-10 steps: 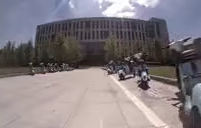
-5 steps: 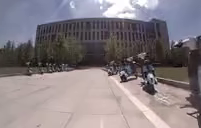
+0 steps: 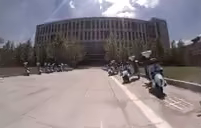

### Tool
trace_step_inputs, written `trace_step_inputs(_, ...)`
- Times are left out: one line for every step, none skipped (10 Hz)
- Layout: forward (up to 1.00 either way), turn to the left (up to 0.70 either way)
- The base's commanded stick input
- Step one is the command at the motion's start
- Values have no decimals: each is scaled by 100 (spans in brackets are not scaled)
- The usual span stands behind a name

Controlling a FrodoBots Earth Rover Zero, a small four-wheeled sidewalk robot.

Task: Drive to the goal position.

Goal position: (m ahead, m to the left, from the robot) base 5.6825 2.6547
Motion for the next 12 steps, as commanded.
trace_step_inputs(70, 0)
trace_step_inputs(70, 0)
trace_step_inputs(70, 0)
trace_step_inputs(70, 0)
trace_step_inputs(70, 0)
trace_step_inputs(70, 0)
trace_step_inputs(70, 0)
trace_step_inputs(70, 0)
trace_step_inputs(70, 0)
trace_step_inputs(70, 0)
trace_step_inputs(70, 0)
trace_step_inputs(70, 0)
